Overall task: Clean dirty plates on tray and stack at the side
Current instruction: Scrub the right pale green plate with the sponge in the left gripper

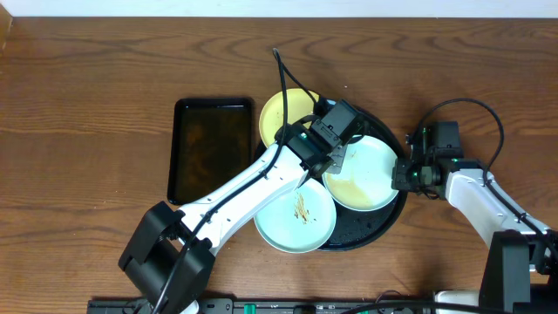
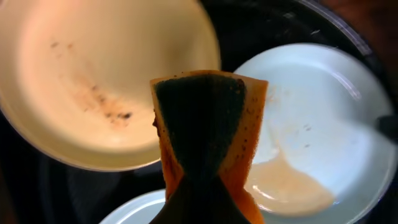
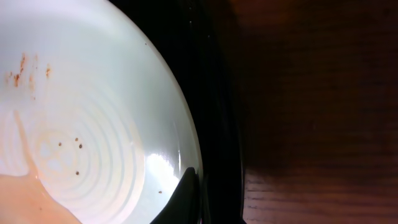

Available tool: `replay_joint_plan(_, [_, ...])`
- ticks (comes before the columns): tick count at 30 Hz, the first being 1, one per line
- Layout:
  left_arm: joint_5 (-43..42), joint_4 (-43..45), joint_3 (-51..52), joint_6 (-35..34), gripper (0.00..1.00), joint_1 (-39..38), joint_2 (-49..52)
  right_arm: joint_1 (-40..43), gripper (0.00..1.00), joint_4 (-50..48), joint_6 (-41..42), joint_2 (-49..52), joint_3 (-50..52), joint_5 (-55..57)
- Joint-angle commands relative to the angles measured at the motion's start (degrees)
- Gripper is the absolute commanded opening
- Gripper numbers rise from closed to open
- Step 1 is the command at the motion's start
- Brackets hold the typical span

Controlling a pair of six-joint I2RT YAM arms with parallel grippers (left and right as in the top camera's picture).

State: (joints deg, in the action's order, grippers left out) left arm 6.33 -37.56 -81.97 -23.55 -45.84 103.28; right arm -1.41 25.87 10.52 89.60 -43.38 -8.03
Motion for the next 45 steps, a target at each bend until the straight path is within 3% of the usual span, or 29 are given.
replay_joint_plan(1, [-6.95,3.37,0.17,4.72,0.07,0.28,-0.11,-0.5,0.01,0.26,1.68,0.68,0.52,0.04])
replay_joint_plan(11, [-27.8,15.65,0.2,7.02,0.07,0.22,8.11,-0.5,0.01,0.31,1.68,0.68,0.52,0.02])
replay_joint_plan(20, [-39.34,17.92,0.2,7.04,0.08,0.11,16.46,-0.5,0.01,0.26,1.66,0.68,0.52,0.04])
replay_joint_plan(24, [-34.21,18.14,0.22,7.23,0.07,0.24,18.4,-0.5,0.01,0.26,1.66,0.68,0.52,0.04])
replay_joint_plan(29, [-7.85,16.5,0.2,4.17,0.07,0.31,18.62,-0.5,0.01,0.52,1.66,0.68,0.52,0.02])
replay_joint_plan(31, [-1.03,16.5,0.2,3.76,0.07,0.28,18.62,-0.5,0.01,0.7,1.64,0.68,0.52,0.02])
replay_joint_plan(41, [0.35,12.37,-0.76,4.42,0.07,0.11,14.88,-0.5,0.01,0.66,1.64,0.68,0.52,0.04])
replay_joint_plan(45, [-6.38,9.27,-0.76,4.39,0.08,0.11,8.02,-0.5,0.01,0.66,1.62,0.68,0.52,0.04])
